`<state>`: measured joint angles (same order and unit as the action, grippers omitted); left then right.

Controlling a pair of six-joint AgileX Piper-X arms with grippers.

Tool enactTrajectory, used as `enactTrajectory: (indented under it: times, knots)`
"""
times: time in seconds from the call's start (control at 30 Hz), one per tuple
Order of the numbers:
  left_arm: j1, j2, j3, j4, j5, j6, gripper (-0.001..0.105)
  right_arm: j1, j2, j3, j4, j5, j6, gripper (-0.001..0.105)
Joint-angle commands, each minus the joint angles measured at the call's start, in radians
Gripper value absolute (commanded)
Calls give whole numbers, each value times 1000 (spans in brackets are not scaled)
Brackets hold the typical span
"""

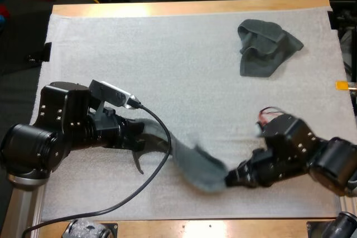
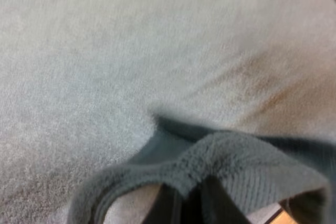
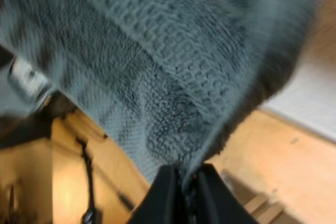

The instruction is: Pick towel from pile, fold and stack

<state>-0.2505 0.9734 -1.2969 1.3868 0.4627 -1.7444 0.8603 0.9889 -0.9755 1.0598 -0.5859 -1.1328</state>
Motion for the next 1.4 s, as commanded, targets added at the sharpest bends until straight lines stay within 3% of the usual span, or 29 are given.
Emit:
enactTrajectory:
  times: [0.0,0.2,0.4,0.5,0.73,0.97,1.2,1.37]
  knots:
    - [-2,-8,-7,-8,15,-11,0,26,-4,-3,-28,-35,15,1]
    - [-2,-8,-7,2,15,-11,0,77,-4,-3,-246,-46,86,1]
    - [-2,-8,-7,44,-12,-2,0,53,-9,-3,-378,76,128,1]
    - [-2,-8,-7,72,-85,16,0,50,-28,-3,-376,206,128,1]
    - [-2,-8,-7,114,-146,40,0,50,-94,-3,-376,385,128,1]
    - [-2,-9,-7,114,-144,20,0,50,-134,-78,-357,471,115,1]
    - [-51,-9,-7,112,-149,17,0,50,-134,-116,-156,534,74,1]
    - [-116,-9,-7,113,-275,-11,0,50,-134,-116,-68,514,74,1]
